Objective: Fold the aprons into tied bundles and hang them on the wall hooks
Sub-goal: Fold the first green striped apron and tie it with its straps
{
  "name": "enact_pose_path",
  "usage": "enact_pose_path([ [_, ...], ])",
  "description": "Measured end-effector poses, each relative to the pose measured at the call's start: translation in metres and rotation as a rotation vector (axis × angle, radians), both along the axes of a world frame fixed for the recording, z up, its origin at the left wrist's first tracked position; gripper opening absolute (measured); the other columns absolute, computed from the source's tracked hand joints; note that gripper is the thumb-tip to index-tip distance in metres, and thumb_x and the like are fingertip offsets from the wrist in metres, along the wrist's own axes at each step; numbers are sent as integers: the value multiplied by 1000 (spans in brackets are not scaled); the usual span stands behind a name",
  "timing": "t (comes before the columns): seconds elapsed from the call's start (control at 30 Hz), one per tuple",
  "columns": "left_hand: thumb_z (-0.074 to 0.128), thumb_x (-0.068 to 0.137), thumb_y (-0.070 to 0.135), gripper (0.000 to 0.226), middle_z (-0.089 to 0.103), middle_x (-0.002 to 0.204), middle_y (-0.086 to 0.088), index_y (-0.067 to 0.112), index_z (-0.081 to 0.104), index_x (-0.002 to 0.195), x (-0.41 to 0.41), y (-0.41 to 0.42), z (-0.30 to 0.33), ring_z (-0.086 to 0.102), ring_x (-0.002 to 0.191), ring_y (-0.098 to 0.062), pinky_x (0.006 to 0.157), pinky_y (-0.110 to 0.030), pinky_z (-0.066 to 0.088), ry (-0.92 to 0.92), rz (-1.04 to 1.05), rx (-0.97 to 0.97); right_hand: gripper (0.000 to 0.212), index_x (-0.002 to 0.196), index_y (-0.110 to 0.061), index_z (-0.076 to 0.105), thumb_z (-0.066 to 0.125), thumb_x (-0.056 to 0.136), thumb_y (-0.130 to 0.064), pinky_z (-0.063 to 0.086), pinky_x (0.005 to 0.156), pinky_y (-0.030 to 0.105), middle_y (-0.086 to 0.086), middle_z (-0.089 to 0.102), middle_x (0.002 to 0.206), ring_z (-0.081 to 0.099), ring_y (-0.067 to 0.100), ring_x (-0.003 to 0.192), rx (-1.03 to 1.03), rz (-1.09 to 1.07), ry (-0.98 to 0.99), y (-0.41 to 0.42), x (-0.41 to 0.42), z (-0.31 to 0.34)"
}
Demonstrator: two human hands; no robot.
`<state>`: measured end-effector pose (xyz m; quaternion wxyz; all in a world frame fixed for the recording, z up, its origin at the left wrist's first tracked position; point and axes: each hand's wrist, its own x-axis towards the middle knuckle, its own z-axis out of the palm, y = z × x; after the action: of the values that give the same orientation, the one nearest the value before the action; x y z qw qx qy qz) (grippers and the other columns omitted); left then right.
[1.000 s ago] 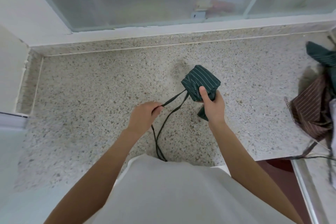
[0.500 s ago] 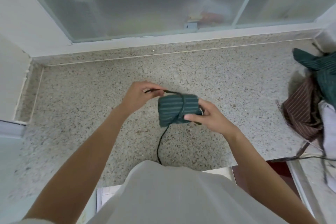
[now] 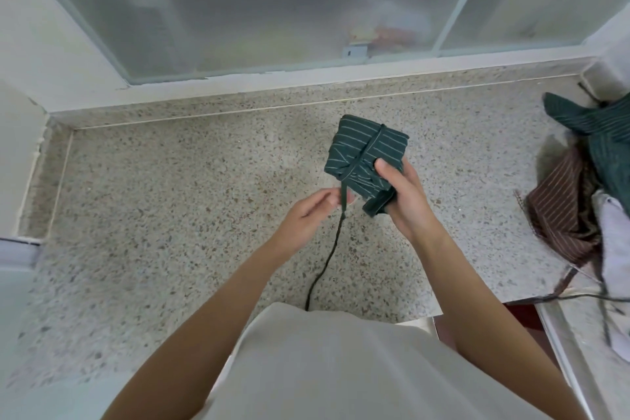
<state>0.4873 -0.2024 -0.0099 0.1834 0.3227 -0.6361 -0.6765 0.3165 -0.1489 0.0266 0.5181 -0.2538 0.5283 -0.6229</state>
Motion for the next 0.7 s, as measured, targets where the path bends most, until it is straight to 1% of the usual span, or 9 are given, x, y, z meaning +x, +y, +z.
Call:
enact_pose_path([
  [0.1, 38, 100, 20, 30, 69, 96, 5, 15, 60, 120, -1, 5, -3, 62, 103, -9, 100, -24, 42, -8, -113, 75, 68, 124, -13, 53, 76, 69, -46, 48, 95, 40, 5, 65, 116, 60, 25, 111, -8, -4, 21, -1, 1, 2],
  [0.17, 40, 99, 18, 28, 63, 80, 5, 14, 65, 113, 3, 2, -10, 63, 88, -11, 94, -24, 46, -37, -68, 90, 56, 125, -13, 52, 72, 78, -37, 46, 96, 40, 5, 64, 118, 59, 23, 112, -3, -23, 58, 1, 0, 0],
  [0.23, 44, 98, 17, 26, 63, 75, 9, 13, 67, 108, 8, -5, -16, 62, 82, -9, 89, -22, 47, -103, -24, 26, 53, 124, -18, 55, 70, 78, -39, 45, 97, 39, 4, 63, 120, 58, 23, 114, -10, 22, 109, 5, -5, -3],
  [0.33, 53, 93, 13, 21, 70, 92, 6, 5, 67, 107, 13, -28, -20, 63, 83, -10, 86, -26, 50, -342, -91, -206, 46, 120, -25, 58, 68, 77, -39, 50, 92, 31, -4, 65, 116, 60, 18, 111, 19, 370, 311, 15, -13, -3],
  [0.43, 59, 89, 20, 18, 70, 93, 4, 13, 69, 103, 18, -55, -14, 64, 75, -11, 81, -29, 53, -561, -387, -525, 40, 118, -16, 60, 71, 82, -27, 54, 87, 33, 1, 67, 110, 64, 17, 101, 177, 728, 522, 19, -15, -10],
  [0.5, 58, 89, 34, 19, 70, 85, 11, 23, 70, 97, 15, -67, -2, 64, 68, -7, 72, -25, 52, -630, -544, -711, 31, 109, -15, 62, 72, 82, -27, 52, 84, 35, -1, 67, 101, 64, 14, 93, 252, 782, 696, 19, -11, -19],
  [0.53, 56, 89, 38, 20, 68, 81, 15, 25, 70, 96, 12, -69, 4, 61, 64, -3, 67, -19, 48, -653, -557, -788, 29, 105, -17, 62, 72, 82, -29, 51, 82, 34, -4, 67, 97, 64, 12, 88, 275, 758, 773, 17, -9, -26],
  [0.6, 53, 91, 38, 21, 61, 75, 18, 26, 70, 95, 9, -71, 8, 55, 61, 1, 64, -16, 41, -670, -453, -928, 30, 105, -16, 61, 72, 81, -30, 50, 79, 32, -3, 67, 94, 63, 14, 84, 291, 636, 842, 12, -1, -37],
  [0.7, 55, 91, 37, 22, 69, 77, 10, 26, 73, 92, 12, -68, 2, 60, 65, -8, 62, -25, 49, -630, -110, -1025, 34, 107, -11, 59, 72, 81, -28, 50, 76, 31, 5, 68, 95, 63, 21, 84, 264, 476, 916, -6, 11, -46],
])
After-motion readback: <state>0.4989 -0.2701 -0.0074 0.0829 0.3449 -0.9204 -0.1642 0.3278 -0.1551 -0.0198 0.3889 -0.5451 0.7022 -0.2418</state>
